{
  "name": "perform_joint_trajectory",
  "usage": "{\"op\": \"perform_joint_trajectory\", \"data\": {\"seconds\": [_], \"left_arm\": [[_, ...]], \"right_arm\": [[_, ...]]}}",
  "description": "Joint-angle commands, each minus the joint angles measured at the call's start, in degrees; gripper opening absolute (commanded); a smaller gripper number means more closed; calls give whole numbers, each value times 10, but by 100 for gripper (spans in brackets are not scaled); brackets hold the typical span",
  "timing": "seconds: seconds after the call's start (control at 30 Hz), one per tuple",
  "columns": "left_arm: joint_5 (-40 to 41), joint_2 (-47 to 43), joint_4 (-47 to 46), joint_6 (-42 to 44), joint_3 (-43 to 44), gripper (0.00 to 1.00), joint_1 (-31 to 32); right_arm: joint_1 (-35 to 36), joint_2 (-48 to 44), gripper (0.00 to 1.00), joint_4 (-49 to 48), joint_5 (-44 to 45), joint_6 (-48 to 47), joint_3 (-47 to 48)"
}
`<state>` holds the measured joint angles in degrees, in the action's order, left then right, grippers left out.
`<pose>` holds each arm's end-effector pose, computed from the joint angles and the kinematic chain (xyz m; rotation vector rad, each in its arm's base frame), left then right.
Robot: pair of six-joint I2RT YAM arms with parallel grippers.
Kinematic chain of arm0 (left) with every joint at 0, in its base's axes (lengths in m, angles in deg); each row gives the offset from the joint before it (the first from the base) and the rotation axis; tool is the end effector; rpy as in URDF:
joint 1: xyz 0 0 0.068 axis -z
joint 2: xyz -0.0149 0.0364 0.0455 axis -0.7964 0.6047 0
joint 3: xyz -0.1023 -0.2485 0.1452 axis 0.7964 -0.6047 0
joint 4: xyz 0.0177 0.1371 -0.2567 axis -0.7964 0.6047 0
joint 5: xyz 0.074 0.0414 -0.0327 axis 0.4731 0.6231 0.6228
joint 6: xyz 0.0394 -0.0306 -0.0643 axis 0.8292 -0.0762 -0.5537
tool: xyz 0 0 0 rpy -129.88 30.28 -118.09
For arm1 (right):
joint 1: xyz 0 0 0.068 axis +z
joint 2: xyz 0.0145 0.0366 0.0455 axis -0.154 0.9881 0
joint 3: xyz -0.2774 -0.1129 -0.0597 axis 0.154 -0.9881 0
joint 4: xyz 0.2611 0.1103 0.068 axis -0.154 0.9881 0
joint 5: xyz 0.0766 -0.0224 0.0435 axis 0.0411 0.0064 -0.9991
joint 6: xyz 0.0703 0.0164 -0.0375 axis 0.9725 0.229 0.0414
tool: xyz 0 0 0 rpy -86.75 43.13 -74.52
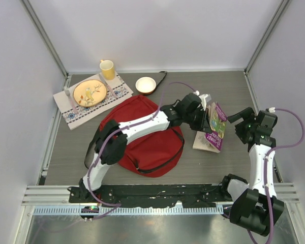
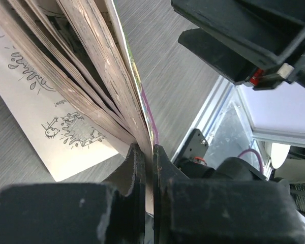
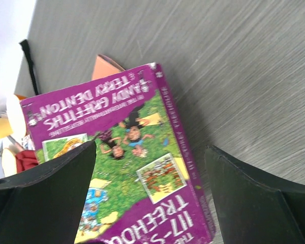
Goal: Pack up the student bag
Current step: Pick up the book from the center of the board.
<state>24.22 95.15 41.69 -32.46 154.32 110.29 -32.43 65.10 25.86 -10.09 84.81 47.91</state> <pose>0.2937 -0.5075 0.2523 0.5364 2.4196 -1.2994 0.2213 -0.0774 0.2437 1.0578 2.0294 0.4212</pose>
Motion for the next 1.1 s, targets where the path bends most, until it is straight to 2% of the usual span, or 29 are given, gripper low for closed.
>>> {"op": "perform_joint_trajectory", "data": {"seconds": [0.0,0.2,0.27,0.3,0.5,0.73,0.9,1.07], "left_arm": [[10,-104,-32,41,-13,0,-17],[-25,-153,-65,43,-43,0,-27],[-33,-170,-63,47,-45,0,-27],[-39,-175,-63,51,-46,0,-27],[-41,-234,-70,69,-90,0,-27],[-32,-307,-88,71,-156,0,-28],[-38,-335,-89,76,-173,0,-28],[-41,-351,-107,72,-184,0,-28]], "right_arm": [[2,-18,92,67,1,9,60],[2,-39,93,70,10,8,39],[2,-41,92,48,-25,6,38],[2,-41,92,37,-71,9,35],[16,-33,91,-144,-248,88,-27],[32,-42,91,-192,-284,95,-49],[60,-34,92,-278,-331,132,-62],[78,-41,92,-293,-355,138,-57]]}}
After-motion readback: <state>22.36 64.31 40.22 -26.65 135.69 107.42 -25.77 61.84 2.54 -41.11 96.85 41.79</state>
